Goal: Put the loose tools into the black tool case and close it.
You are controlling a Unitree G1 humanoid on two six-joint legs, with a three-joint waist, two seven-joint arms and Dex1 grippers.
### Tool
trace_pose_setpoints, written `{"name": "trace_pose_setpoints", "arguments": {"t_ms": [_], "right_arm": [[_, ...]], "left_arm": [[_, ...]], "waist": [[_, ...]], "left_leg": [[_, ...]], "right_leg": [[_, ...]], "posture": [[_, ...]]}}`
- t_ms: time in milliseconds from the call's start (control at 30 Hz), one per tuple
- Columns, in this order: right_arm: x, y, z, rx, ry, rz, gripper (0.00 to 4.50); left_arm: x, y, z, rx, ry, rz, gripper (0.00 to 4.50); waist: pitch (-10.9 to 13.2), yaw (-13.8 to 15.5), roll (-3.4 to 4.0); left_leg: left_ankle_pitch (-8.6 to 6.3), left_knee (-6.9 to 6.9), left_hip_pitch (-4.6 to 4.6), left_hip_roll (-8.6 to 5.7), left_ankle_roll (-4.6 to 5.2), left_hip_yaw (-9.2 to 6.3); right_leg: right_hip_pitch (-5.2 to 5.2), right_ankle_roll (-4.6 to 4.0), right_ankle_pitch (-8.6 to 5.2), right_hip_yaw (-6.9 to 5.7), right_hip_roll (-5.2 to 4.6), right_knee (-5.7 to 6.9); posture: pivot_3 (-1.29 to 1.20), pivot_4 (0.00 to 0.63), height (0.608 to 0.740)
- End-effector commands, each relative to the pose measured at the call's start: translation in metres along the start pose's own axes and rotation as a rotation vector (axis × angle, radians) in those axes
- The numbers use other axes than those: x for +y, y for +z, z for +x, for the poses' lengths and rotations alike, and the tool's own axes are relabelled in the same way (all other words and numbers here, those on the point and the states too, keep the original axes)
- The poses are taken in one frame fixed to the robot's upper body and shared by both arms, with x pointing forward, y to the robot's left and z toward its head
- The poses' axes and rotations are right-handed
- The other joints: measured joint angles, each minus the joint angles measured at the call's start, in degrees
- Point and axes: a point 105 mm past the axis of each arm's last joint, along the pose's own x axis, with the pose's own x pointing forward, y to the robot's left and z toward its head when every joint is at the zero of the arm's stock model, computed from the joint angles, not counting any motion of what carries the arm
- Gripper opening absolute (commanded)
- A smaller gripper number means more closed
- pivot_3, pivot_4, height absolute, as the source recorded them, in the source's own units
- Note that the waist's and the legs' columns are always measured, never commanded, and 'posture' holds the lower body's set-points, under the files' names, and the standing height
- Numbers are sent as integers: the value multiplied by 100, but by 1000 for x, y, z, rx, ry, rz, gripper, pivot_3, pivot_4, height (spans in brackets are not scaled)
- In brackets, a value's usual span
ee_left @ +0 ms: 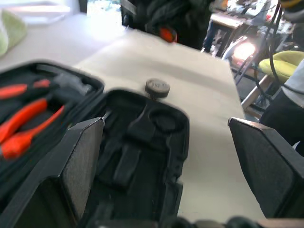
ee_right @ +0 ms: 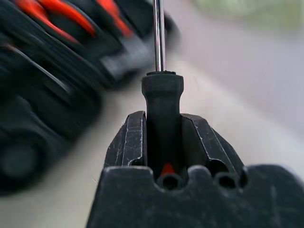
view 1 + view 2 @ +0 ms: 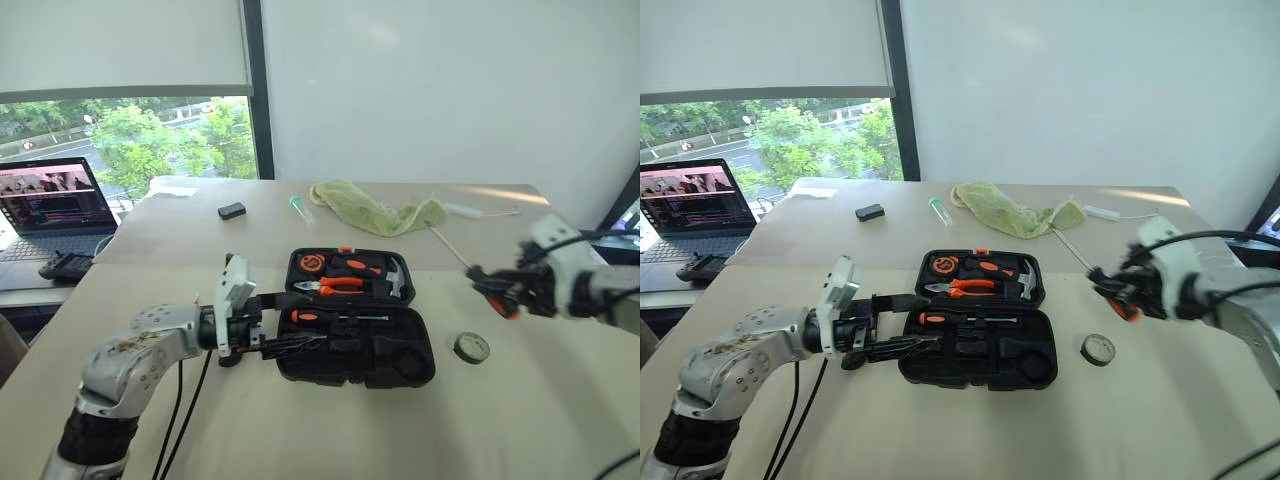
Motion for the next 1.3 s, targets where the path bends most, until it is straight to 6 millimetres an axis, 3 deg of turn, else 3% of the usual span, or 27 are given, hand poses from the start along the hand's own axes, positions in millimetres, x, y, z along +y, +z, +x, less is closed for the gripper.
{"name": "trace_pose_setpoints", "arguments": {"t_ms": [33, 167, 300, 500, 800, 1300], "right_arm": [[29, 13, 21, 26, 135, -187, 729], [41, 12, 44, 99, 241, -388, 728], [51, -5, 63, 200, 348, -511, 728], [58, -21, 75, 279, 455, -593, 728], [49, -26, 93, 302, 454, -504, 728], [40, -38, 105, 354, 440, -449, 728]], "left_arm": [[-4, 11, -20, -31, -23, 30, 4500], [-9, 8, -38, -1, -48, 0, 4500], [-10, 4, -50, 30, -40, 11, 4500], [-9, 2, -52, 38, -22, 30, 4500], [-10, -1, -52, 25, -4, 38, 4500], [-14, -4, -57, 30, -10, 55, 4500]], "waist": [[2, 3, 2], [9, 58, 10], [9, 90, 9], [12, 108, 10], [12, 57, 10], [10, -11, 6]], "left_leg": [[0, 0, -4, -1, 0, 0], [-1, 2, -25, -11, 2, -1], [14, 10, -44, -15, -24, 2], [17, 10, -57, -17, -29, 3], [9, 5, -11, -8, -16, 1], [12, 1, 29, -4, -22, 0]], "right_leg": [[-5, 0, 0, 0, -1, -1], [-23, 1, -1, -11, -14, -5], [-30, 1, 0, -16, -17, -16], [-45, 2, 0, -19, -19, -12], [-10, -4, 3, -20, -11, 2], [10, -20, 13, -18, -14, 20]], "posture": [[0, 150, 740], [0, 150, 740], [0, 150, 740], [0, 150, 740], [0, 150, 740], [0, 150, 740]]}}
